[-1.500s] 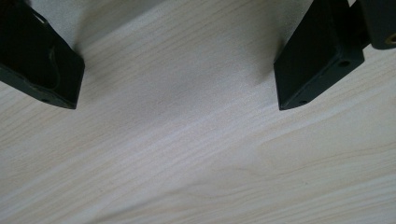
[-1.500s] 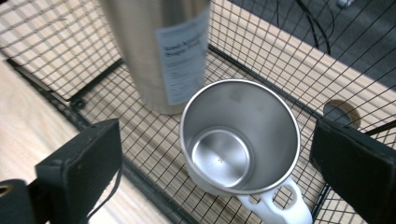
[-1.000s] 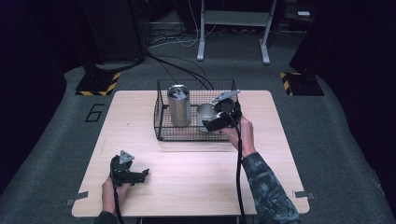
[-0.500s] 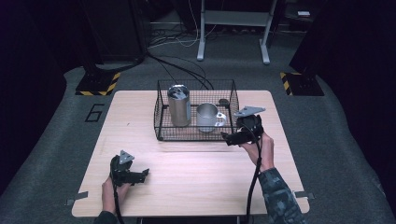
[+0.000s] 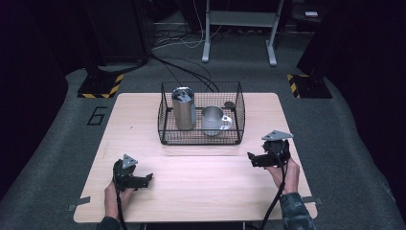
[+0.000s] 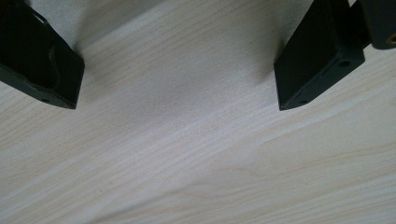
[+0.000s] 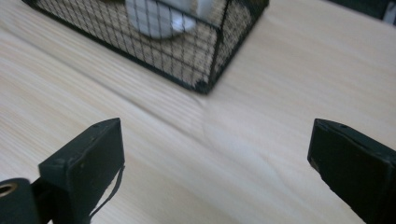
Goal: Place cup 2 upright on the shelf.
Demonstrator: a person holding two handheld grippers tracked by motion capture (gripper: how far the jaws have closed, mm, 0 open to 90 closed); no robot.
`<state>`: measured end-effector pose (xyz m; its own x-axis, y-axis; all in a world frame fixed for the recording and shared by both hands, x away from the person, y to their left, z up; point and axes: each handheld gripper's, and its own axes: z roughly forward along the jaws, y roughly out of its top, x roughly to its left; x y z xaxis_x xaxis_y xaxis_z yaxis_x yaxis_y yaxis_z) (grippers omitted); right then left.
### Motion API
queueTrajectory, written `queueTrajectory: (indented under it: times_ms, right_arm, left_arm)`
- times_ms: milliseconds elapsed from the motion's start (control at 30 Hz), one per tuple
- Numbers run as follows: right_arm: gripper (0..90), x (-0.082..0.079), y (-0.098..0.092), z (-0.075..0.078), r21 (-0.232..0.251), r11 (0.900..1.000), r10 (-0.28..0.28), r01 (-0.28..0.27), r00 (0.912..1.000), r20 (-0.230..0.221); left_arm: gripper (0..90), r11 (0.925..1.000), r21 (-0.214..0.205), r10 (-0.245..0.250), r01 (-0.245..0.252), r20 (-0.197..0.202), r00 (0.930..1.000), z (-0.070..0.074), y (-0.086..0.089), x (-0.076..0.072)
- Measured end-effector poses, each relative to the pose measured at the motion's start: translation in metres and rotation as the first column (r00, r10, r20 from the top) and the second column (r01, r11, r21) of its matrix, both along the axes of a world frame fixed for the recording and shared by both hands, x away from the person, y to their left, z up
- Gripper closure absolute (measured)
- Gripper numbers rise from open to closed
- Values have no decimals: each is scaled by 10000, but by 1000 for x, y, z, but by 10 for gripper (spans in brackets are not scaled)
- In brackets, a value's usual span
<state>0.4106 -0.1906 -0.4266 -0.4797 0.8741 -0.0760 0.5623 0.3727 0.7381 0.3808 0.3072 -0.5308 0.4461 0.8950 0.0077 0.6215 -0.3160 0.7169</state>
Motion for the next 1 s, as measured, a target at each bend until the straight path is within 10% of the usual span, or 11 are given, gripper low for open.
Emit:
queueTrajectory:
  times_ms: [700,1000]
  right_arm:
    - [0,-27,-66,-96,159,9876,-1524,1560,9791,-1346]
    - [0,-33,-73,-103,479,9885,-1408,1438,9882,-602]
  left_arm:
    - [14,10000,38,-73,72,61,10000,0,0,1]
    - [14,9999,60,-107,107,30,9999,0,0,1]
